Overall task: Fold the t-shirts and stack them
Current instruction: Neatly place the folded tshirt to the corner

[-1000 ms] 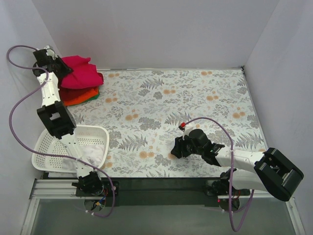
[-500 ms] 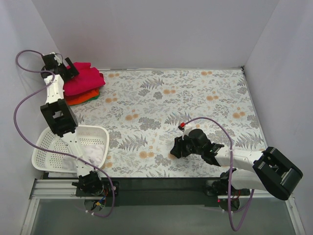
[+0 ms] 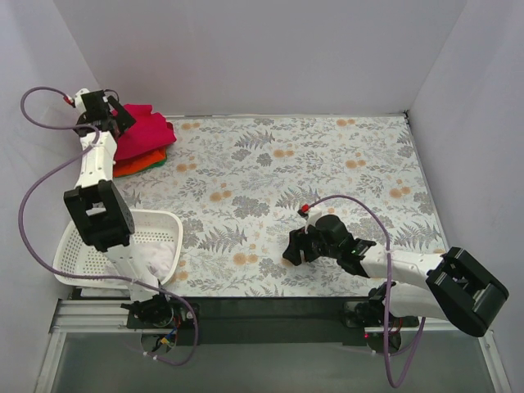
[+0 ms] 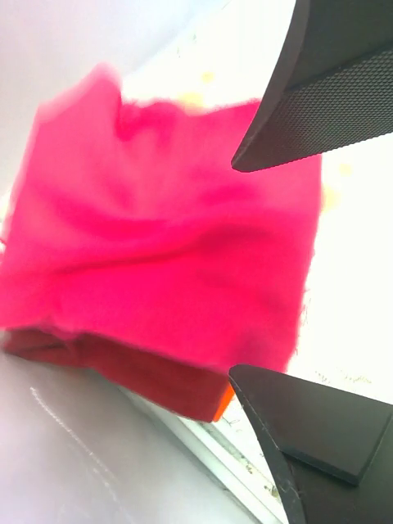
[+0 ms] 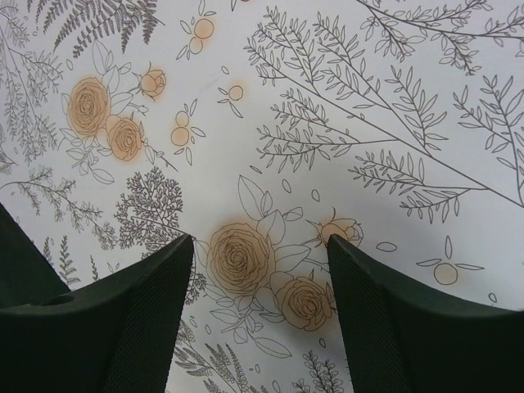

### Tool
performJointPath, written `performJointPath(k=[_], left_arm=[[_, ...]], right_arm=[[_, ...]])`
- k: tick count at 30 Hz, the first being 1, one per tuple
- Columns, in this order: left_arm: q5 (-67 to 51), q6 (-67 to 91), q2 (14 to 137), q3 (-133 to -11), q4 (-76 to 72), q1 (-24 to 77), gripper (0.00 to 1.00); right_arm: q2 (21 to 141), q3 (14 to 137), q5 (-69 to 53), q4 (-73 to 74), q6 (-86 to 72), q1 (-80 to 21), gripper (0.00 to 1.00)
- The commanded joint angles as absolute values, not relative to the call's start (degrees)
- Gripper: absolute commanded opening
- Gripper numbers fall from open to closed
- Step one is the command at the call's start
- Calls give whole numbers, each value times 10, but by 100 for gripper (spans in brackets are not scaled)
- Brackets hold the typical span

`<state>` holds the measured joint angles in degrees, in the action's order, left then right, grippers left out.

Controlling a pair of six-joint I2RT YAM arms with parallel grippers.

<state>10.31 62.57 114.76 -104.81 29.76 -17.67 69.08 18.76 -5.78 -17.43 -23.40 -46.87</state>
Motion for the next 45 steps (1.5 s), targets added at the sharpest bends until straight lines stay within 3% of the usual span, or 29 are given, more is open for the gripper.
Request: performJointPath(k=[1,13,22,29,45], left_arm=[[208,634,1025,-956,225,-119,98],[330,651,699,-602,104,114,98],[310,685,539,-421,97,223,98],[264,697,515,-397,96,227,98],[304,701,540,-418,123,234,98]], right_arm=[[672,208,-33,-142,-219,-468,61],[637,277,55,-88,-193,-441,70],[655,330,69,-83,-149,-310,72],[621,347,83,-69,-127,-248,74],[505,311,115,-38,-102,-185,79]])
